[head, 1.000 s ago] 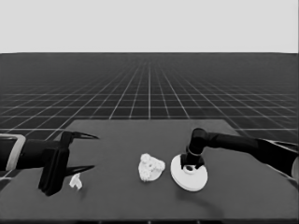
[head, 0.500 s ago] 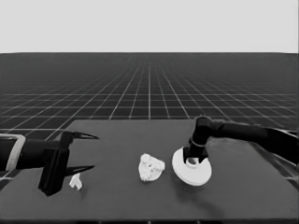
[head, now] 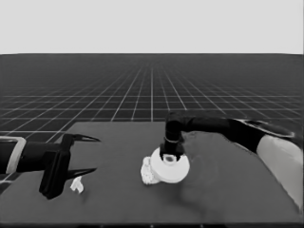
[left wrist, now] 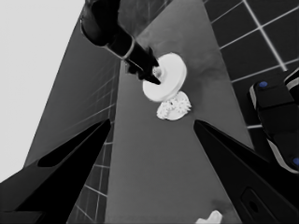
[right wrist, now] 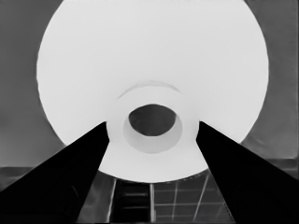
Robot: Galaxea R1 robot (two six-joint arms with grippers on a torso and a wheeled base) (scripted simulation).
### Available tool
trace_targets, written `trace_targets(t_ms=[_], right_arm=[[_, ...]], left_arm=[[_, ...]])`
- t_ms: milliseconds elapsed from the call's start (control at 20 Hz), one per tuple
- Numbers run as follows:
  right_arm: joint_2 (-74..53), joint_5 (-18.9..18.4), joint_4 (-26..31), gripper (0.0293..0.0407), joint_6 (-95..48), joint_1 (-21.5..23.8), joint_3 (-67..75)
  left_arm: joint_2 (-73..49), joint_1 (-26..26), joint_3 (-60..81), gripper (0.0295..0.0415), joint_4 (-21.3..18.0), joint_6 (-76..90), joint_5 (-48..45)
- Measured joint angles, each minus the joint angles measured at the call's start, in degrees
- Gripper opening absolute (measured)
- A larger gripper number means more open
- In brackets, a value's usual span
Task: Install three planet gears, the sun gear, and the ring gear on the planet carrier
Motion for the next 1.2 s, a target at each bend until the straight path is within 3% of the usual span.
trace_targets(t_ms=[100,250,400,600,1200], right_arm=[[9.82,0.17,-0.28,0.0348,-0.8,-0.44,-8.95],[13.77,0.36,-0.39,0.0348,-2.2,-0.61,-14.15],[14.52,0.4,-0.41,0.0348,-2.57,-0.66,-15.34],[15.34,1.85,-5.06,0.0348,-4.25,-5.55,-18.17],[15.59,2.12,-5.63,0.0348,-2.21,-6.08,-18.54]], left_arm=[[0.0,0.0,0.0,0.0385,0.0,0.0,0.0],[0.0,0.0,0.0,0.0385,0.0,0.0,0.0],[0.0,0.0,0.0,0.0385,0.0,0.0,0.0],[0.0,0.0,0.0,0.0385,0.0,0.0,0.0],[0.0,0.0,0.0,0.0385,0.0,0.0,0.0]])
